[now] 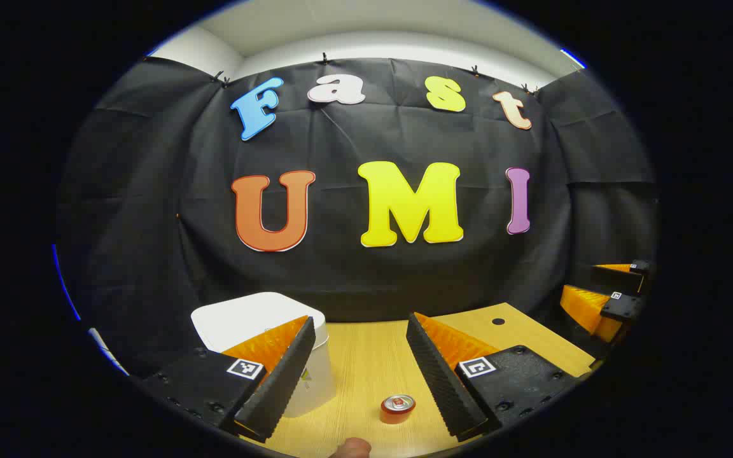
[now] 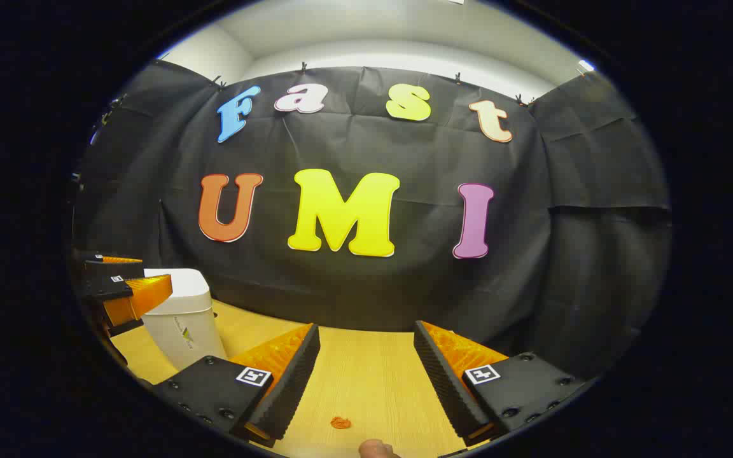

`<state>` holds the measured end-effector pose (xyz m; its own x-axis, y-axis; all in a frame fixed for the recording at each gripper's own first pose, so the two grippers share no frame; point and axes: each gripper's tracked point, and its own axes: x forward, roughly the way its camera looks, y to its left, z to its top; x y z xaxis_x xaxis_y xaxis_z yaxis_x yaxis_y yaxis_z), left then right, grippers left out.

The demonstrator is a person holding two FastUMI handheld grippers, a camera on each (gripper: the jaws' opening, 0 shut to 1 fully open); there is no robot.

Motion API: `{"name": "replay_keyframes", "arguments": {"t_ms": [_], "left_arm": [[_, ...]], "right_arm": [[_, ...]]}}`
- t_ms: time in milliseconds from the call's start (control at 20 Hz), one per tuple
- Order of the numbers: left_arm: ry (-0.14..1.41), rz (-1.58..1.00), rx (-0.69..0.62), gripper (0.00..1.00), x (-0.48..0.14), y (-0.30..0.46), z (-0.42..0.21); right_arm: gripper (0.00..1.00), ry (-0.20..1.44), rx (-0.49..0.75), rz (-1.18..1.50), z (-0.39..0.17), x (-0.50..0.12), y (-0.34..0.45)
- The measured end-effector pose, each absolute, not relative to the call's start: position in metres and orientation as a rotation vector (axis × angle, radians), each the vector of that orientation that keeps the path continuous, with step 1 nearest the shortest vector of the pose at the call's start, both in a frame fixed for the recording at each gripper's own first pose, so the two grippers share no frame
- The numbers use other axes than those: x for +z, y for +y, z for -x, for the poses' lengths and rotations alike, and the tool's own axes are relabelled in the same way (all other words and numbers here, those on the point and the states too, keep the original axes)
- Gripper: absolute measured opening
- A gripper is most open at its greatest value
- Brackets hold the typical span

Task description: Press the lid of the desktop garbage bin to open it, pick up the crumpled paper on the desktop and throw it into the bin, then pick up the pop can on the desktop and drop it into the bin, and finally close the garbage bin lid.

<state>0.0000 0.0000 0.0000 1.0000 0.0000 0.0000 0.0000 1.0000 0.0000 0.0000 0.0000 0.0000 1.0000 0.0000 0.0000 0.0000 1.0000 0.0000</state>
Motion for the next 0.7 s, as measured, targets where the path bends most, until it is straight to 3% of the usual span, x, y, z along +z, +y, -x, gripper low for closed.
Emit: {"name": "replay_keyframes", "arguments": {"t_ms": [700], "left_arm": [[0.009,-0.031,0.014,0.95,0.007,-0.001,-0.01]], "right_arm": [[0.94,0.035,0.074,-0.003,-0.015,-0.003,0.011]]}}
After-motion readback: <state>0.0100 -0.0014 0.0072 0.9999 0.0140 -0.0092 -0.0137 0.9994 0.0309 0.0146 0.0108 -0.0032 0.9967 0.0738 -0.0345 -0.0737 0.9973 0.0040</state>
